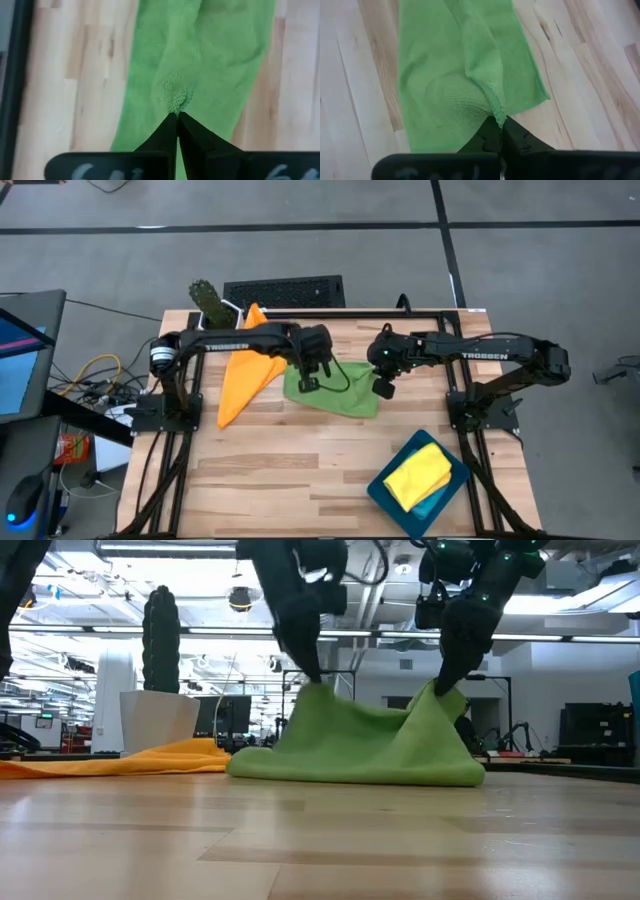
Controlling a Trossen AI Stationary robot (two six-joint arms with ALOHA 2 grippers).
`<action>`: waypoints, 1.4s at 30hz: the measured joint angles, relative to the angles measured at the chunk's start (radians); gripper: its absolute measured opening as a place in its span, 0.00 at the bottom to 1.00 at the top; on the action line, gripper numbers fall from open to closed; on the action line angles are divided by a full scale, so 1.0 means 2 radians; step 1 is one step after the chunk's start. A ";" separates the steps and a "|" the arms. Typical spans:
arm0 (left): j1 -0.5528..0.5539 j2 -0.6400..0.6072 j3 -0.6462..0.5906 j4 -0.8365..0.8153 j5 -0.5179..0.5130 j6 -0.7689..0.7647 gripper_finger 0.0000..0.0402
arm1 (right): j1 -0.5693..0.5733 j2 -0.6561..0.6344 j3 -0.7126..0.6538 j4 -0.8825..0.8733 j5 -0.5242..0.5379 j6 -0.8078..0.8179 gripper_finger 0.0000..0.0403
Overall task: Fold microfiber towels
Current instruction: Fold the green microfiber towel
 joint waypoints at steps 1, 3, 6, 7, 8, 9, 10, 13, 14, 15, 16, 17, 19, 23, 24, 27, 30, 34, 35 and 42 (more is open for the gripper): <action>0.002 -0.002 0.016 -0.022 0.000 -0.002 0.00 | 0.000 0.000 0.000 0.004 0.001 0.002 0.05; 0.005 -0.005 0.053 -0.057 0.005 -0.002 0.00 | 0.000 -0.004 0.007 -0.006 0.001 0.001 0.05; 0.012 -0.010 0.108 -0.119 -0.005 0.006 0.00 | 0.000 -0.021 0.039 -0.014 0.012 -0.009 0.02; 0.015 -0.010 0.125 -0.128 -0.020 0.013 0.00 | -0.001 -0.029 0.051 -0.016 0.027 -0.016 0.02; 0.020 -0.010 0.140 -0.134 -0.039 0.022 0.00 | -0.004 -0.035 0.062 -0.021 0.045 -0.026 0.02; 0.026 -0.010 0.155 -0.144 -0.058 0.033 0.00 | -0.008 -0.039 0.075 -0.022 0.067 -0.039 0.02; 0.034 -0.010 0.168 -0.152 -0.080 0.046 0.00 | -0.014 -0.041 0.089 -0.020 0.093 -0.054 0.03; 0.066 -0.010 0.201 -0.138 -0.139 0.089 0.00 | -0.046 -0.043 0.135 -0.026 0.194 -0.113 0.03; 0.080 -0.010 0.212 -0.134 -0.156 0.101 0.00 | -0.059 -0.041 0.153 -0.024 0.225 -0.137 0.03; 0.094 -0.010 0.223 -0.124 -0.169 0.112 0.00 | -0.073 -0.040 0.170 -0.020 0.247 -0.163 0.02; 0.109 -0.010 0.233 -0.107 -0.179 0.125 0.00 | -0.089 -0.040 0.185 -0.013 0.262 -0.191 0.02; 0.124 -0.010 0.243 -0.091 -0.188 0.137 0.00 | -0.103 -0.040 0.198 0.006 0.270 -0.218 0.02; 0.151 -0.009 0.269 -0.070 -0.197 0.154 0.00 | -0.130 -0.040 0.220 0.044 0.272 -0.258 0.02; 0.183 -0.009 0.314 -0.020 -0.179 0.178 0.00 | -0.171 -0.039 0.260 0.083 0.260 -0.284 0.03; 0.186 -0.009 0.323 -0.016 -0.171 0.180 0.00 | -0.176 -0.039 0.267 0.083 0.253 -0.283 0.03; 0.189 -0.009 0.337 -0.021 -0.159 0.175 0.00 | -0.178 -0.039 0.274 0.075 0.237 -0.266 0.03; 0.181 -0.009 0.333 -0.063 -0.145 0.152 0.00 | -0.168 -0.039 0.274 0.035 0.226 -0.232 0.03; 0.162 -0.010 0.292 -0.128 -0.113 0.111 0.00 | -0.140 -0.040 0.243 -0.032 0.188 -0.155 0.03; 0.155 -0.010 0.274 -0.141 -0.099 0.099 0.00 | -0.130 -0.040 0.231 -0.050 0.176 -0.135 0.03; 0.080 -0.009 0.121 -0.186 -0.054 0.048 0.00 | -0.024 -0.040 0.120 -0.114 0.147 -0.015 0.04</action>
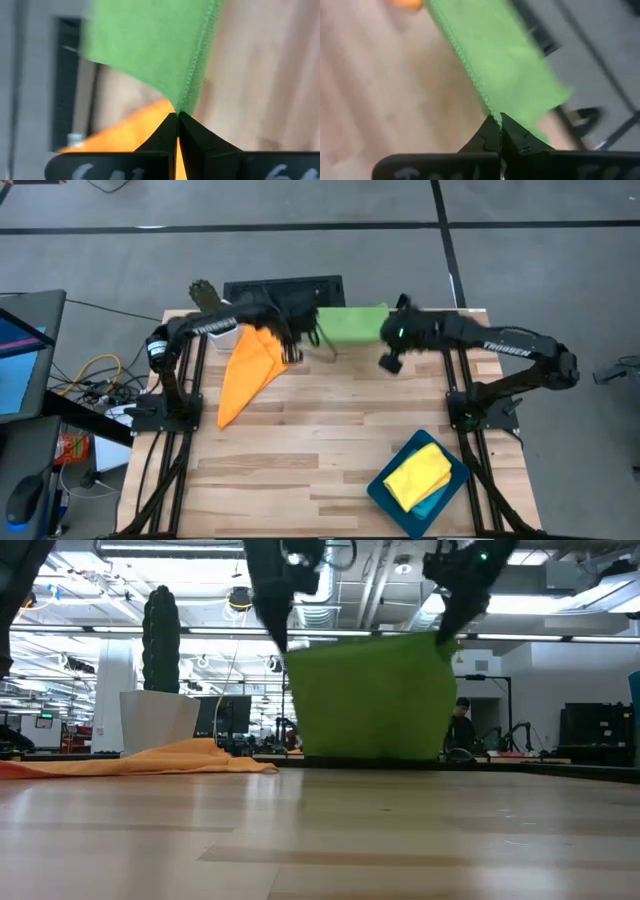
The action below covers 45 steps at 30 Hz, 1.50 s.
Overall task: Fold microfiber towels
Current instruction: Fold the green microfiber towel
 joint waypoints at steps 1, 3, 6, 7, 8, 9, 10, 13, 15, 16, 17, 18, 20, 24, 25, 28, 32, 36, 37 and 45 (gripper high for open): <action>-0.013 0.000 -0.020 0.000 0.004 -0.007 0.00 | 0.018 0.000 -0.016 0.000 -0.002 0.019 0.04; -0.039 0.000 -0.059 0.010 0.012 -0.020 0.00 | 0.056 0.000 -0.045 -0.001 -0.005 0.057 0.03; -0.082 0.000 -0.111 0.035 0.020 -0.050 0.00 | 0.111 0.000 -0.079 0.002 -0.004 0.115 0.03; -0.096 0.000 -0.125 0.044 0.025 -0.058 0.00 | 0.128 0.000 -0.088 0.002 -0.004 0.134 0.03; -0.109 0.000 -0.137 0.053 0.029 -0.069 0.00 | 0.144 0.000 -0.096 0.002 -0.005 0.154 0.03; -0.121 0.000 -0.148 0.061 0.034 -0.082 0.00 | 0.160 0.000 -0.103 0.002 -0.005 0.177 0.04; -0.134 0.000 -0.156 0.067 0.042 -0.095 0.00 | 0.174 0.000 -0.107 0.002 -0.006 0.198 0.04; -0.171 -0.001 -0.175 0.083 0.055 -0.129 0.00 | 0.213 0.000 -0.111 0.001 -0.016 0.239 0.04; -0.190 0.000 -0.180 0.088 0.045 -0.143 0.00 | 0.232 0.001 -0.112 0.002 -0.017 0.250 0.04; -0.195 0.000 -0.180 0.089 0.033 -0.143 0.00 | 0.236 0.001 -0.112 0.002 -0.016 0.251 0.04; -0.197 -0.001 -0.179 0.089 0.022 -0.142 0.00 | 0.236 0.001 -0.112 0.001 -0.015 0.251 0.04; -0.195 -0.001 -0.179 0.089 0.013 -0.138 0.00 | 0.232 0.001 -0.112 0.000 -0.014 0.249 0.04; -0.185 0.000 -0.180 0.096 -0.002 -0.132 0.00 | 0.215 0.001 -0.112 -0.004 -0.012 0.237 0.04; -0.156 0.000 -0.180 0.118 -0.003 -0.112 0.00 | 0.161 0.001 -0.112 -0.012 -0.011 0.189 0.04; -0.147 0.000 -0.180 0.127 -0.005 -0.106 0.00 | 0.145 0.001 -0.112 -0.012 -0.012 0.173 0.04; -0.116 0.000 -0.180 0.155 -0.017 -0.084 0.00 | 0.093 0.001 -0.112 -0.009 -0.012 0.120 0.05; -0.074 0.004 -0.180 0.182 -0.016 -0.052 0.00 | 0.022 0.001 -0.135 0.033 -0.025 0.070 0.06; -0.034 0.006 -0.180 0.202 -0.013 -0.037 0.00 | -0.037 0.001 -0.162 0.091 -0.052 0.020 0.05; -0.025 0.006 -0.180 0.212 -0.014 -0.032 0.00 | -0.049 0.001 -0.169 0.107 -0.056 0.009 0.05; 0.036 0.006 -0.180 0.263 -0.010 -0.002 0.00 | -0.132 0.001 -0.174 0.170 -0.093 -0.031 0.06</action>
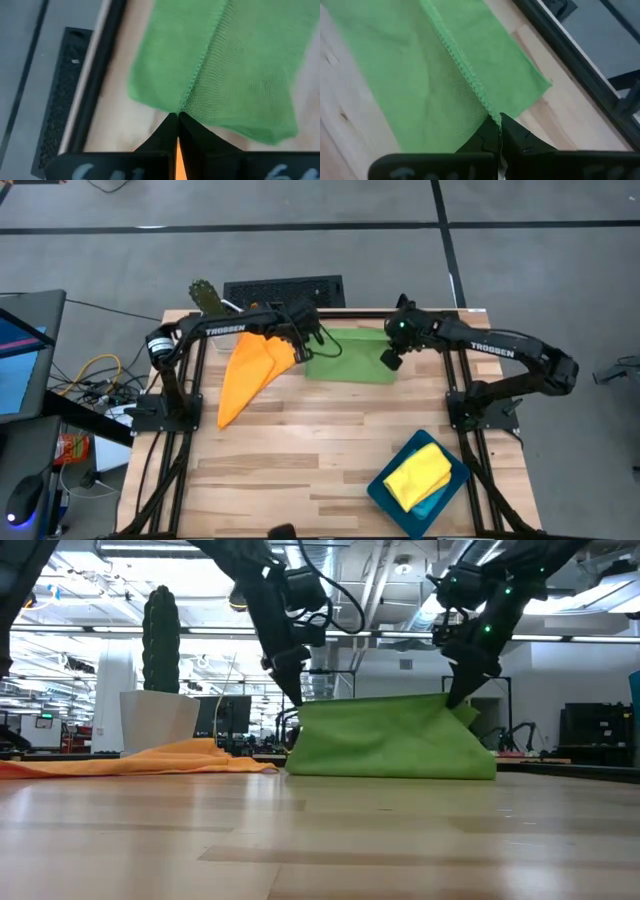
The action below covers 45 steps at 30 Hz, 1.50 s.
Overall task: Fold microfiber towels
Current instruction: Fold the green microfiber towel
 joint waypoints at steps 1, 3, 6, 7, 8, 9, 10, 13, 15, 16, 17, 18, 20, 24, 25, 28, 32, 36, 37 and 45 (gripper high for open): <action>0.007 0.000 0.000 0.006 0.000 0.000 0.00 | -0.007 0.000 0.000 0.005 -0.009 -0.001 0.06; 0.018 0.000 0.000 0.015 0.000 -0.002 0.00 | -0.017 0.001 0.000 0.017 -0.025 -0.004 0.06; 0.030 0.000 0.000 0.011 0.011 -0.006 0.00 | -0.019 0.016 0.000 0.030 -0.037 -0.011 0.06; 0.032 0.004 0.000 0.011 0.013 -0.006 0.00 | -0.019 0.022 0.000 0.032 -0.040 -0.014 0.06; 0.032 0.007 0.001 0.012 0.012 -0.006 0.00 | -0.019 0.031 0.000 0.037 -0.040 -0.015 0.06; 0.034 0.010 0.000 0.008 0.013 -0.006 0.00 | -0.019 0.041 0.000 0.041 -0.040 -0.016 0.07; 0.034 0.014 -0.001 0.005 0.016 -0.003 0.00 | -0.020 0.049 -0.001 0.043 -0.040 -0.016 0.07; 0.034 0.027 0.000 0.008 0.017 0.004 0.00 | -0.022 0.067 -0.001 0.057 -0.038 -0.024 0.07; 0.034 0.039 0.001 0.016 0.014 0.008 0.00 | -0.024 0.075 0.000 0.064 -0.037 -0.024 0.06; 0.034 0.042 0.000 0.014 0.012 0.008 0.00 | -0.025 0.080 0.001 0.067 -0.036 -0.025 0.06; 0.034 0.044 -0.001 0.008 0.010 0.008 0.00 | -0.027 0.082 0.001 0.067 -0.038 -0.025 0.06; 0.034 0.047 -0.001 0.015 0.004 0.008 0.00 | -0.029 0.083 0.001 0.068 -0.038 -0.027 0.06; 0.035 0.049 0.000 0.021 -0.001 0.009 0.00 | -0.033 0.090 0.002 0.071 -0.037 -0.027 0.06; 0.036 0.049 0.000 0.038 0.001 0.018 0.00 | -0.042 0.101 0.002 0.072 -0.030 -0.027 0.09; 0.035 0.049 0.000 0.042 0.003 0.021 0.01 | -0.044 0.103 0.001 0.072 -0.030 -0.027 0.10; 0.036 0.049 0.000 0.047 0.005 0.032 0.04 | -0.047 0.111 0.002 0.076 -0.027 -0.027 0.14; 0.036 0.049 0.000 0.048 0.001 0.046 0.12 | -0.051 0.116 0.002 0.082 -0.027 -0.027 0.21; 0.044 0.049 0.000 0.052 -0.006 0.041 0.23 | -0.058 0.110 0.002 0.096 -0.023 -0.023 0.31; 0.046 0.049 0.000 0.053 -0.007 0.038 0.26 | -0.060 0.106 0.002 0.096 -0.019 -0.020 0.34; 0.059 0.045 0.000 0.056 0.129 -0.029 0.38 | -0.072 0.055 0.020 0.078 -0.019 -0.018 0.44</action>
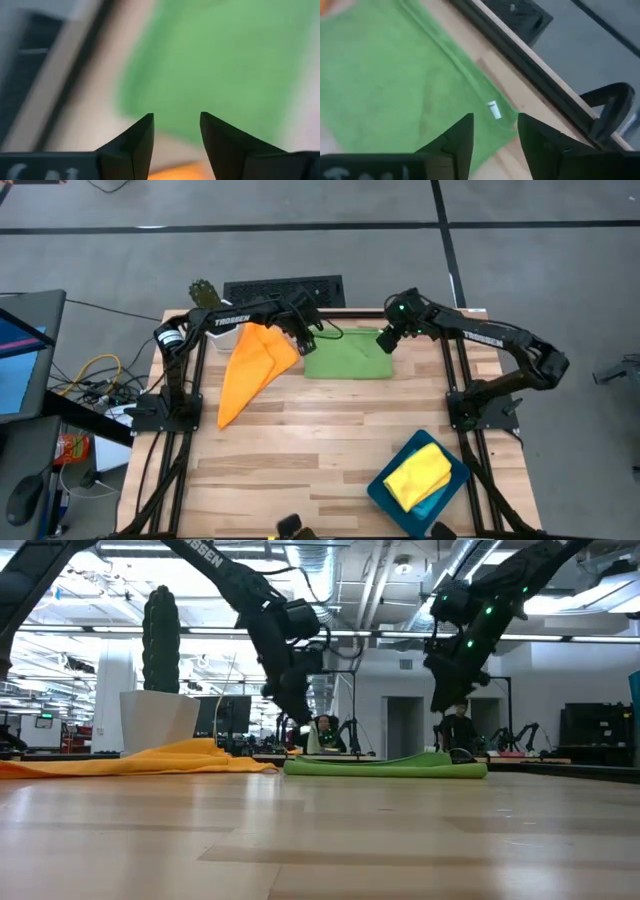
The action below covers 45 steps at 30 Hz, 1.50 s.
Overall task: Fold microfiber towels
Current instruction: Fold the green microfiber towel
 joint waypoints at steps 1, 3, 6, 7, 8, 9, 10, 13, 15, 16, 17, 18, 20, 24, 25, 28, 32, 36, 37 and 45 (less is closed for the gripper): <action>0.001 0.000 0.000 0.001 0.051 -0.009 0.38 | 0.000 -0.009 0.000 -0.007 -0.013 0.001 0.44; -0.002 0.002 -0.003 0.012 0.113 -0.019 0.36 | 0.000 -0.026 -0.004 -0.017 -0.054 0.011 0.43; -0.019 0.002 -0.034 0.054 0.128 -0.024 0.31 | 0.006 -0.050 -0.035 -0.012 -0.126 0.034 0.42; -0.026 0.002 -0.046 0.065 0.120 -0.025 0.30 | 0.013 -0.055 -0.051 -0.008 -0.133 0.038 0.41; -0.033 0.002 -0.060 0.075 0.108 -0.026 0.28 | 0.020 -0.061 -0.068 -0.004 -0.134 0.044 0.40; -0.040 0.002 -0.074 0.091 0.099 -0.030 0.26 | 0.029 -0.065 -0.086 0.003 -0.132 0.053 0.40; -0.046 0.002 -0.089 0.108 0.086 -0.035 0.24 | 0.038 -0.067 -0.103 0.018 -0.130 0.064 0.39; -0.062 0.002 -0.133 0.142 0.038 -0.055 0.18 | 0.065 -0.070 -0.150 0.061 -0.125 0.092 0.35; -0.070 0.003 -0.153 0.163 0.020 -0.069 0.15 | 0.081 -0.070 -0.170 0.088 -0.111 0.107 0.32; -0.072 0.003 -0.161 0.168 0.017 -0.074 0.14 | 0.088 -0.069 -0.177 0.097 -0.100 0.113 0.31; -0.075 0.002 -0.169 0.170 0.017 -0.078 0.13 | 0.094 -0.067 -0.181 0.103 -0.090 0.119 0.29; -0.078 0.002 -0.177 0.171 0.016 -0.081 0.12 | 0.100 -0.063 -0.185 0.108 -0.080 0.123 0.28; -0.083 0.000 -0.189 0.179 0.014 -0.086 0.10 | 0.111 -0.057 -0.195 0.108 -0.070 0.129 0.26; -0.093 -0.002 -0.209 0.190 0.009 -0.101 0.08 | 0.138 -0.034 -0.215 0.107 -0.064 0.151 0.22; -0.096 -0.002 -0.212 0.189 0.010 -0.107 0.08 | 0.146 -0.030 -0.217 0.107 -0.064 0.157 0.22; -0.107 -0.002 -0.218 0.185 0.015 -0.128 0.08 | 0.173 -0.023 -0.220 0.107 -0.061 0.177 0.20; -0.134 -0.003 -0.218 0.162 0.049 -0.151 0.08 | 0.218 -0.023 -0.220 0.103 -0.060 0.229 0.19; -0.172 -0.005 -0.218 0.148 0.058 -0.167 0.08 | 0.277 -0.023 -0.220 0.103 -0.062 0.283 0.19; -0.182 -0.007 -0.218 0.145 0.053 -0.169 0.08 | 0.291 -0.023 -0.220 0.103 -0.062 0.295 0.19; -0.207 -0.058 -0.224 0.049 -0.004 -0.146 0.08 | 0.348 -0.056 -0.220 0.042 -0.068 0.324 0.19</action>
